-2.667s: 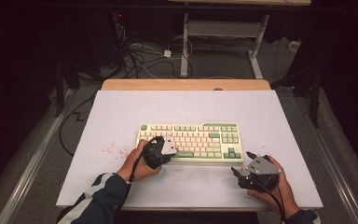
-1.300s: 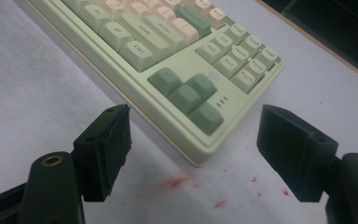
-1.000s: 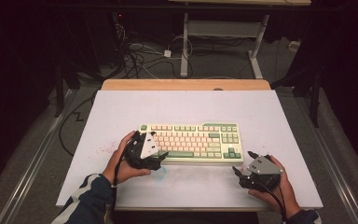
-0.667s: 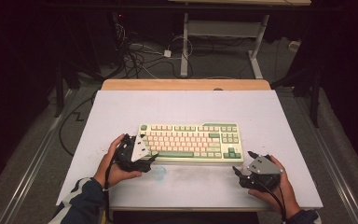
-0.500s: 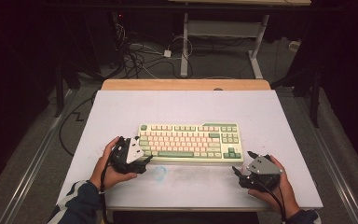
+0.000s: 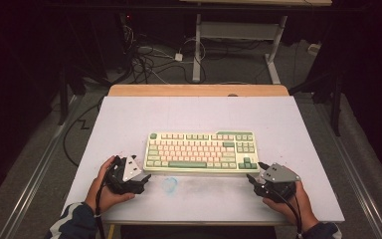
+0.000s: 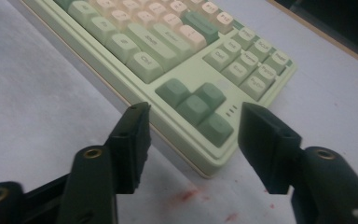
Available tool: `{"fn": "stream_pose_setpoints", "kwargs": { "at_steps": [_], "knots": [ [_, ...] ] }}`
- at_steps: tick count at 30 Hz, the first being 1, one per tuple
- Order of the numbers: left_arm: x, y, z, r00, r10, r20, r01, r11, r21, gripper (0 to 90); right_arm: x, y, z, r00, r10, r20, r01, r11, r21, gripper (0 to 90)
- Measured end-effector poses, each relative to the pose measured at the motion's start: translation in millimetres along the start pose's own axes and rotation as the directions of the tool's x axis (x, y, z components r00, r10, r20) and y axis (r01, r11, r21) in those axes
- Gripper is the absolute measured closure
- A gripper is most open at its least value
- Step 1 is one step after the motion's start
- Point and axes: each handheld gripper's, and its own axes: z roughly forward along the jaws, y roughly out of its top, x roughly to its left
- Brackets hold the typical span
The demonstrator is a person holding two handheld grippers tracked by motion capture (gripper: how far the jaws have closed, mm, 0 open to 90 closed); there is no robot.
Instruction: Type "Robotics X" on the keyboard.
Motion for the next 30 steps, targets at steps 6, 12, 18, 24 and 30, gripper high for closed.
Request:
{"fn": "stream_pose_setpoints", "kwargs": {
  "at_steps": [6,12,18,24,30],
  "knots": [
    [1.5,-2.6,0.5,0.9997,0.019,-0.018,-0.019,0.9997,0.014,18.3,-4.3,15.5,9.9,0.9971,0.025,-0.072,-0.023,1.0,0.02,75.6],
    [-0.7,-2.8,1.2,0.9998,0.018,-0.011,-0.018,0.9997,0.015,18.3,-8.0,34.0,26.5,0.9955,0.011,-0.094,-0.008,0.999,0.036,88.3],
    [0.3,-2.6,1.4,0.9998,0.016,-0.014,-0.016,0.9997,0.02,18.3,-5.9,54.1,48.4,0.9902,-0.006,-0.14,0.012,0.999,0.045,90.0],
    [-0.2,-4.3,2.2,0.9998,0.015,-0.012,-0.015,0.9994,0.031,18.4,-4.9,65.0,63.7,0.983,-0.009,-0.183,0.019,0.999,0.051,90.0],
    [-0.8,-5.0,2.7,0.9999,0.014,-0.008,-0.013,0.9991,0.039,18.4,-3.0,64.4,69.1,0.9805,-0.009,-0.196,0.022,0.998,0.065,90.0]
  ]
}}
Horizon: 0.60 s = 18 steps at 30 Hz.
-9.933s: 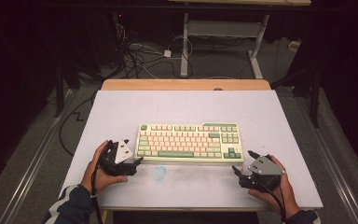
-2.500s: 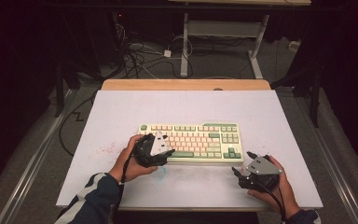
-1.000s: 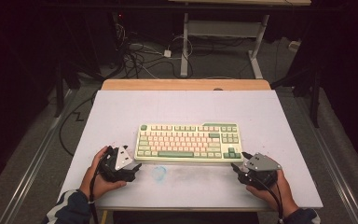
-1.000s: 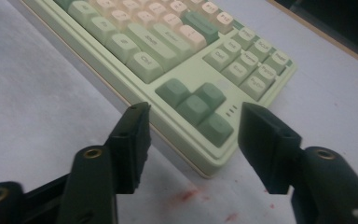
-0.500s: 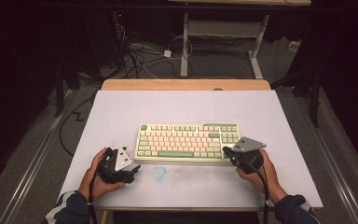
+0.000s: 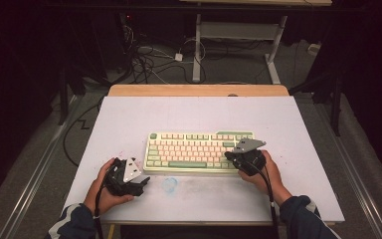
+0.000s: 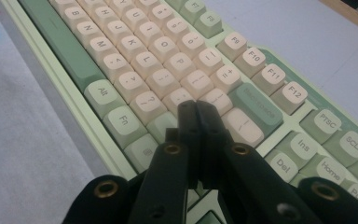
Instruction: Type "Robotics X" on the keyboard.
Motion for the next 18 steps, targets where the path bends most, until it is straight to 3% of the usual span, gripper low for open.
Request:
{"fn": "stream_pose_setpoints", "kwargs": {
  "at_steps": [12,18],
  "knots": [
    [0.5,1.0,-1.6,0.9999,0.004,-0.01,-0.004,1.0,-0.004,20.8,0.4,-8.6,2.9,1.0,0.003,-0.005,-0.003,1.0,0.009,90.0],
    [4.7,6.5,-7.4,0.9997,-0.025,-0.006,0.025,0.9997,0.001,39.3,-0.2,-12.7,1.9,0.9998,0.019,0.0,-0.019,1.0,-0.008,90.0]
  ]
}}
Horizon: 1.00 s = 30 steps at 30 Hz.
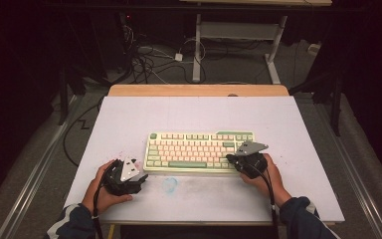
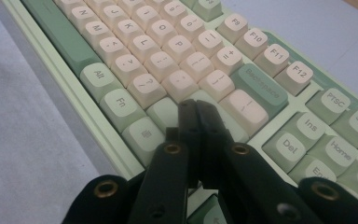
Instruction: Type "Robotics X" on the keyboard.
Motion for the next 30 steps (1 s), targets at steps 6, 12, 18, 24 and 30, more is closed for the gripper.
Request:
{"fn": "stream_pose_setpoints", "kwargs": {
  "at_steps": [6,12,18,24,30],
  "knots": [
    [8.2,4.7,-5.7,0.9995,-0.032,0.006,0.032,0.9988,0.038,75.0,0.0,-1.2,0.2,1.0,0.004,0.001,-0.004,1.0,-0.008,90.0],
    [8.3,10.1,-9.3,0.999,-0.042,0.013,0.041,0.9981,0.046,86.9,1.0,-1.4,0.2,1.0,-0.002,0.008,0.002,1.0,-0.009,90.0],
    [6.8,12.5,-9.6,0.9989,-0.044,0.016,0.043,0.9974,0.058,86.9,1.4,-1.6,0.2,0.9999,-0.011,0.011,0.012,1.0,-0.009,90.0],
    [5.8,19.6,-8.5,0.9985,-0.051,0.021,0.049,0.9963,0.07,86.8,2.2,-1.4,0.3,0.9997,-0.018,0.017,0.018,1.0,-0.009,90.0],
    [4.4,28.6,-3.8,0.9982,-0.05,0.033,0.047,0.9954,0.083,86.8,2.2,-1.5,0.4,0.9997,-0.017,0.018,0.017,1.0,-0.009,90.0]
  ]
}}
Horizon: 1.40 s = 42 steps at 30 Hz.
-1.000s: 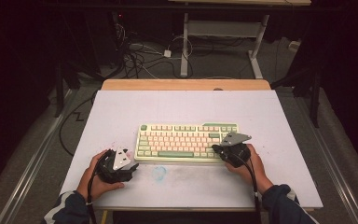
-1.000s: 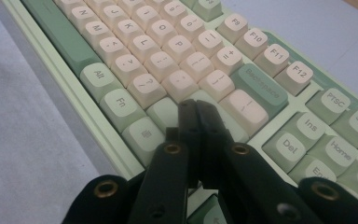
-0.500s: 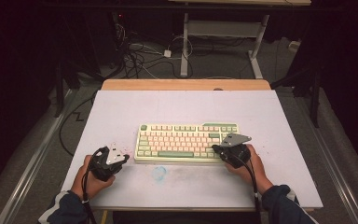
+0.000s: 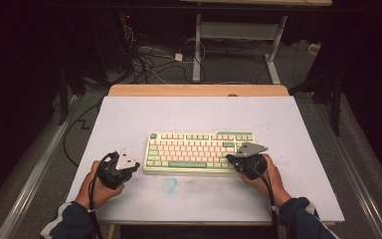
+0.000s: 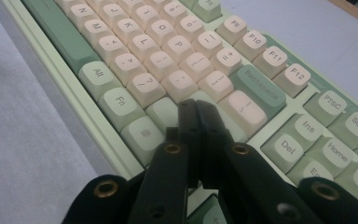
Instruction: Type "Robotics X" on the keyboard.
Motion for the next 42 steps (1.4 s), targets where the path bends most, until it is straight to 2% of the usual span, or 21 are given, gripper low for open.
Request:
{"fn": "stream_pose_setpoints", "kwargs": {
  "at_steps": [8,16,21,29,32,42],
  "knots": [
    [-8.4,18.5,16.9,0.9995,0.015,0.027,-0.015,0.9999,0.005,86.0,0.6,0.2,0.2,1.0,-0.008,0.003,0.008,1.0,0.0,90.0],
    [-27.4,37.2,41.1,0.997,0.043,0.064,-0.044,0.999,0.006,86.0,1.7,0.0,0.5,0.9999,-0.005,0.011,0.005,1.0,-0.003,90.0],
    [-38.4,38.3,57.9,0.9948,0.057,0.084,-0.061,0.9976,0.035,85.8,1.9,0.0,0.4,0.9999,-0.008,0.012,0.008,1.0,-0.001,90.0],
    [-49.9,39.1,73.5,0.9899,0.081,0.117,-0.09,0.9935,0.07,85.3,2.1,0.0,0.3,0.9998,-0.012,0.013,0.012,1.0,-0.001,90.0],
    [-52.9,38.3,77.2,0.9883,0.092,0.122,-0.102,0.9914,0.082,85.3,2.0,0.0,0.4,0.9998,-0.014,0.014,0.014,1.0,-0.001,90.0],
    [-55.6,37.6,80.3,0.987,0.095,0.129,-0.107,0.99,0.091,85.1,2.0,-0.2,0.3,0.9999,-0.011,0.012,0.011,1.0,-0.002,90.0]
  ]
}}
